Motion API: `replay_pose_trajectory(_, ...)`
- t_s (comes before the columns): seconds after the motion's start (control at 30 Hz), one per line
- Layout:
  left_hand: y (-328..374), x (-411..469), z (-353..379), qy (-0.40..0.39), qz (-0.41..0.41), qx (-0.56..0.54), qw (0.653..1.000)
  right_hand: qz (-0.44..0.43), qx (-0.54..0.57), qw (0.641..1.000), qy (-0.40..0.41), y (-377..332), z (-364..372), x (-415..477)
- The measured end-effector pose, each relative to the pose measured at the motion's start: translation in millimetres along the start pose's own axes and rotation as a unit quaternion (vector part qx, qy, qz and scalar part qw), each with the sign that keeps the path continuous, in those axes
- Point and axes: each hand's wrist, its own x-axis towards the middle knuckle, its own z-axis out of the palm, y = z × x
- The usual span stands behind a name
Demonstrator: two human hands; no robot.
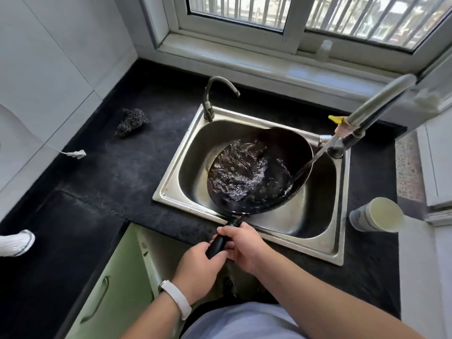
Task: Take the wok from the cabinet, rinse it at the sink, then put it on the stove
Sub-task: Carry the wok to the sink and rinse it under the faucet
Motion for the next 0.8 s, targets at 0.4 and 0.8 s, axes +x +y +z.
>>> replay_pose_trajectory(0.4, -3, -12, -1, 0.071, 0.044, 0.085, 0.993, 0.005, 0.009, 0.999, -0.033, -5, 7, -8)
replay_pose_trajectory(0.8, 2, -14, -6, 0.117, 0.061, 0.203, 0.970, 0.050, -0.005, 0.995, -0.088, -13, 15, -2)
